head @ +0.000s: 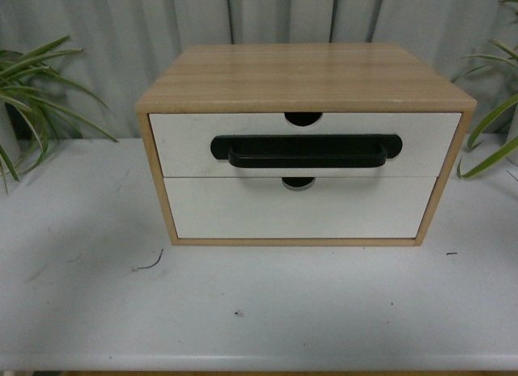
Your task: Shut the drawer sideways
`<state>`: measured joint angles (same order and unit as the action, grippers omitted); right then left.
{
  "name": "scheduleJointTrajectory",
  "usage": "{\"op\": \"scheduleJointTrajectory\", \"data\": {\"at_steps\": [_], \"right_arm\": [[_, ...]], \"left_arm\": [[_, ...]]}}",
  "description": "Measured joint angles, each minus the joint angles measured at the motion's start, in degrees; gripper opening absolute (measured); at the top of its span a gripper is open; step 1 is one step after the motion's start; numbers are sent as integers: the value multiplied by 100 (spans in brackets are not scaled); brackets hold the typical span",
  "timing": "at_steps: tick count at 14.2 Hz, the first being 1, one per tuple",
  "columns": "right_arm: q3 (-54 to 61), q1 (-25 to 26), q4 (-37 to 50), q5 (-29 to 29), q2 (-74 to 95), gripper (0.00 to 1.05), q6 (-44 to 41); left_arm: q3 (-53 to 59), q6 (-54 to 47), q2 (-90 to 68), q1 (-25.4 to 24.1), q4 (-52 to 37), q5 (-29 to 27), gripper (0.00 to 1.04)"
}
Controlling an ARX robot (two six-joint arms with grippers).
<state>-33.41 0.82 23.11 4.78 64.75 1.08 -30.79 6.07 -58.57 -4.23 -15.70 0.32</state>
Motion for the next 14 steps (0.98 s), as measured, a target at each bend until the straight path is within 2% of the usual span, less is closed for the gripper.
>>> {"op": "scheduleJointTrajectory", "data": {"at_steps": [1,2,3,4,6,8,9,10,14], "right_arm": [[269,0,9,-90,-391,98,289],[750,-46,647,-402,-772,89,267],[1180,-50,468,-442,-1357,76,87],[1523,-50,-140,-444,-2041,64,15],[1823,-50,-1272,-461,-3753,36,-70],[2173,-50,-1241,-459,-4350,9,-70],[2352,-50,-1274,-466,-4413,2,-94],[2507,-50,-1296,-463,-4507,2,-96],[2826,-50,-1342,-474,-4983,2,-96]], "left_arm": [[540,426,645,-258,205,96,98],[1075,501,1270,-470,-4,256,95],[1635,144,1888,-686,-702,800,83],[1947,-153,2358,-597,-750,881,72],[2264,-466,2828,-315,-651,732,43],[2503,-505,3176,-35,-461,328,18],[2559,-505,3370,393,-407,20,5],[2618,-535,3512,470,-330,52,2],[2815,-544,4039,420,24,-35,2]]}}
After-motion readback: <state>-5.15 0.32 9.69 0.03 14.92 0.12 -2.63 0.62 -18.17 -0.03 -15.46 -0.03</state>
